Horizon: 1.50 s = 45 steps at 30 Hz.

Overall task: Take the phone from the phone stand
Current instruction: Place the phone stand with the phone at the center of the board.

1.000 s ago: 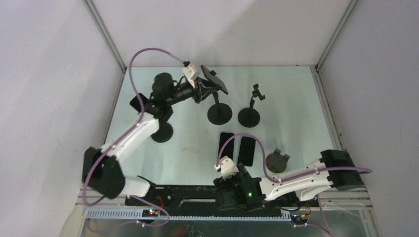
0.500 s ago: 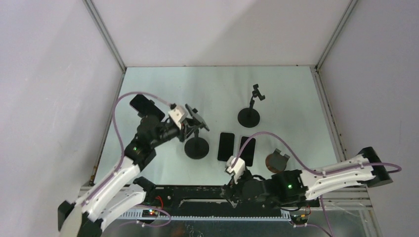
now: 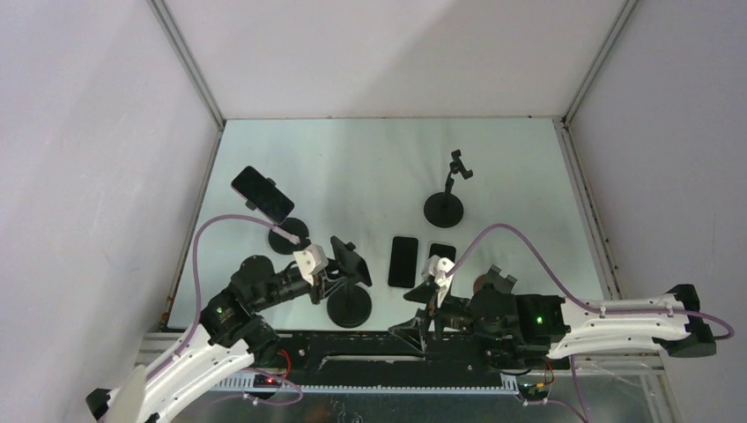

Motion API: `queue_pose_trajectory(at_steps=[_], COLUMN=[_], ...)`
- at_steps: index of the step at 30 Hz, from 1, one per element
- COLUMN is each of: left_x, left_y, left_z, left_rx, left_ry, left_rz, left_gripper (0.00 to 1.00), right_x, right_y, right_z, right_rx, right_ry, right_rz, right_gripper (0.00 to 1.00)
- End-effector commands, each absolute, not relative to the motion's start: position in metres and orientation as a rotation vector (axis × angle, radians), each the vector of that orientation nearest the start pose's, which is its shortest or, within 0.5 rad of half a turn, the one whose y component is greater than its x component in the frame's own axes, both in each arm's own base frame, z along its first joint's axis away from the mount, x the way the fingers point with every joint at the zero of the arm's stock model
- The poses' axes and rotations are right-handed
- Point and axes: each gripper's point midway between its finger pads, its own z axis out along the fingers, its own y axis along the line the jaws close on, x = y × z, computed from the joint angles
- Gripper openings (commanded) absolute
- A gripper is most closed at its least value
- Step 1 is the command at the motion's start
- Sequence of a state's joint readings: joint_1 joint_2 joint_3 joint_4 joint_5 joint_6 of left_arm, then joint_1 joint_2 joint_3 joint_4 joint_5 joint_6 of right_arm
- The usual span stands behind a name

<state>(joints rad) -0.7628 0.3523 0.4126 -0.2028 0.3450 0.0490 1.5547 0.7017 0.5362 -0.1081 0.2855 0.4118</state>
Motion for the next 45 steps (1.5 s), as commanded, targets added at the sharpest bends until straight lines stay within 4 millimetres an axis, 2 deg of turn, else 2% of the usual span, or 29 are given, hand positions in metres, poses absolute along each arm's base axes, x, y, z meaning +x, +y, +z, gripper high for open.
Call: queue_pose_trajectory(at_steps=[1,4,6,7,8,10,13,18,19,20,25,30,32,38,45], left_x=[0.133,0.118,0.107,0.104,0.097,0.090,0.083,0.080,0.079,0.079,0.077,0.077,0.079,0.079,0.082], left_y=[-0.212,-0.222,-0.231,-0.234,-0.238,-0.243,-0.248,-0.249,-0.250,-0.250,-0.248,-0.243,-0.240,-0.234,-0.238], left_z=[0.236,0.233,0.232,0.231,0.232,0.230,0.222,0.205,0.204,0.203,0.199,0.207,0.207,0.193,0.196], left_rx=[0.880,0.935,0.977,0.990,1.013,1.046,1.114,1.197,1.204,1.207,1.212,1.233,1.252,1.304,1.275], left_ry=[1.407,1.391,1.360,1.357,1.337,1.336,1.356,1.394,1.393,1.391,1.402,1.407,1.424,1.457,1.445], left_rz=[-0.824,-0.868,-0.909,-0.918,-0.942,-0.953,-0.925,-0.856,-0.853,-0.849,-0.843,-0.816,-0.786,-0.739,-0.737], left_gripper=[0.00,0.00,0.00,0.00,0.00,0.00,0.00,0.00,0.00,0.00,0.00,0.00,0.00,0.00,0.00], right_x=[0.034,0.024,0.022,0.024,0.015,0.022,0.048,0.071,0.077,0.080,0.073,0.074,0.074,0.077,0.094], right_y=[0.312,0.321,0.324,0.323,0.325,0.324,0.319,0.314,0.314,0.313,0.325,0.336,0.340,0.351,0.361], right_z=[0.248,0.241,0.244,0.239,0.248,0.254,0.250,0.258,0.265,0.262,0.270,0.271,0.275,0.271,0.270], right_rx=[-0.890,-1.030,-1.088,-1.129,-1.182,-1.196,-1.148,-1.130,-1.118,-1.144,-1.330,-1.442,-1.457,-1.496,-1.451], right_ry=[1.538,1.468,1.447,1.469,1.440,1.436,1.497,1.498,1.490,1.501,1.459,1.429,1.400,1.363,1.395], right_rz=[1.250,1.242,1.224,1.205,1.252,1.249,1.182,1.140,1.126,1.106,1.110,1.088,1.092,1.083,1.019], right_gripper=[0.85,0.86,0.86,0.86,0.86,0.85,0.84,0.83,0.83,0.84,0.90,0.96,0.97,0.97,0.97])
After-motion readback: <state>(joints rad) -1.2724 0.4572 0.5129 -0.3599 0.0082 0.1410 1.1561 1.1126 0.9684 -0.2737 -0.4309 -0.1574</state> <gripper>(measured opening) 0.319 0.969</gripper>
